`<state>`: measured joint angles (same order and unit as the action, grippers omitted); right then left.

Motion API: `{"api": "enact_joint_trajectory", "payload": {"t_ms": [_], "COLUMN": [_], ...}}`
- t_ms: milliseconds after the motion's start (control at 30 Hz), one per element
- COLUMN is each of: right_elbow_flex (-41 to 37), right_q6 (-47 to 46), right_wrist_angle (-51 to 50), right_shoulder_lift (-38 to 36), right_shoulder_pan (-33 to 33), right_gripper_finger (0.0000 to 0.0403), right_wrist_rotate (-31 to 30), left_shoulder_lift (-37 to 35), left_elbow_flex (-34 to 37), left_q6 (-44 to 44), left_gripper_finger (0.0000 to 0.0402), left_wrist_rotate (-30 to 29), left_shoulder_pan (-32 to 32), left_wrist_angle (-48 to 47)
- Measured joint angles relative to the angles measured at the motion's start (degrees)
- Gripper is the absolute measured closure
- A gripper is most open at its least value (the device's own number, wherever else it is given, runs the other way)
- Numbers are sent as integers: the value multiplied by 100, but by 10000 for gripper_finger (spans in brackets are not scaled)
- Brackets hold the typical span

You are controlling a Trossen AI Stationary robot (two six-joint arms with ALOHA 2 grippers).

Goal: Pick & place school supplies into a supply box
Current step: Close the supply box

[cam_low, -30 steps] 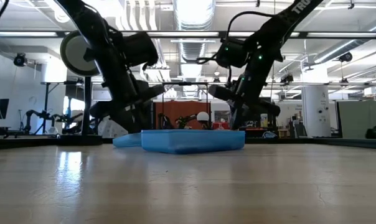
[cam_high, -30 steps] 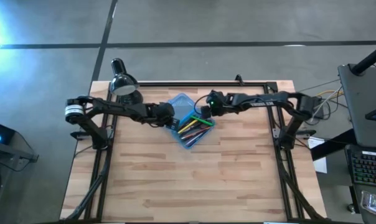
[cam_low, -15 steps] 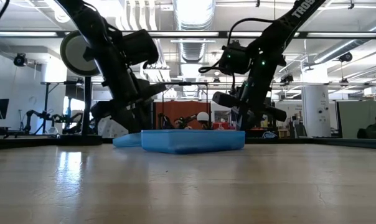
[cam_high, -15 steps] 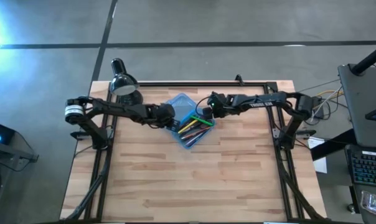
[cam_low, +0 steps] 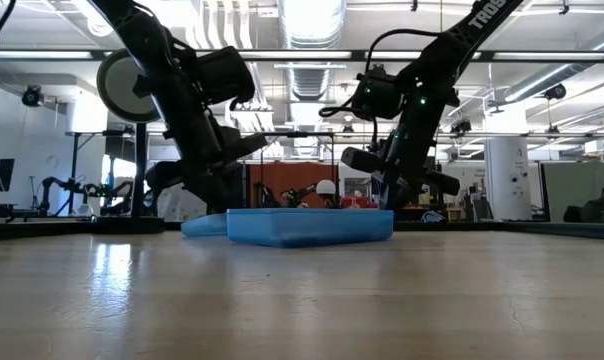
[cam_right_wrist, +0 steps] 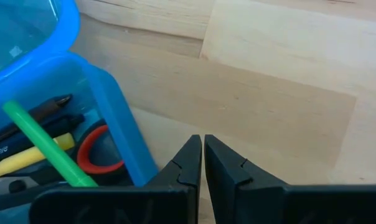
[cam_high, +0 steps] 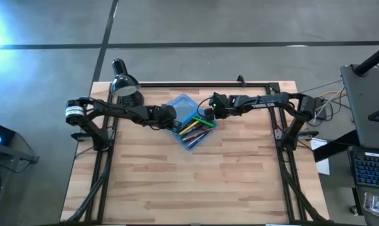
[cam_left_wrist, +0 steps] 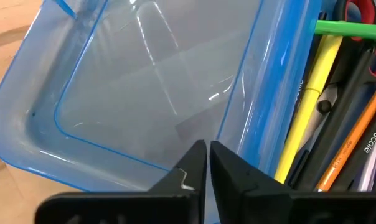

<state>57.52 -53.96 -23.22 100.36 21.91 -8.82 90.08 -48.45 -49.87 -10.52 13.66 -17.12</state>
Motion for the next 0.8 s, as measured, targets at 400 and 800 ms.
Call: {"api": "enact_joint_trajectory", "payload": {"t_ms": [400, 800], "right_elbow_flex": [-33, -33], "right_q6": [65, 222], "right_wrist_angle": [-7, 2], "right_shoulder_lift": [2, 2], "right_shoulder_pan": [0, -20], "right_gripper_finger": [390, 390], "right_wrist_rotate": [0, 181], "left_shoulder_lift": [178, 190], "left_elbow_flex": [2, -290], "left_q6": [-482, -1036], "left_gripper_finger": [401, 401], "left_wrist_rotate": [37, 42], "left_shoulder_pan": [-519, -1259], "left_wrist_angle": [19, 44]}}
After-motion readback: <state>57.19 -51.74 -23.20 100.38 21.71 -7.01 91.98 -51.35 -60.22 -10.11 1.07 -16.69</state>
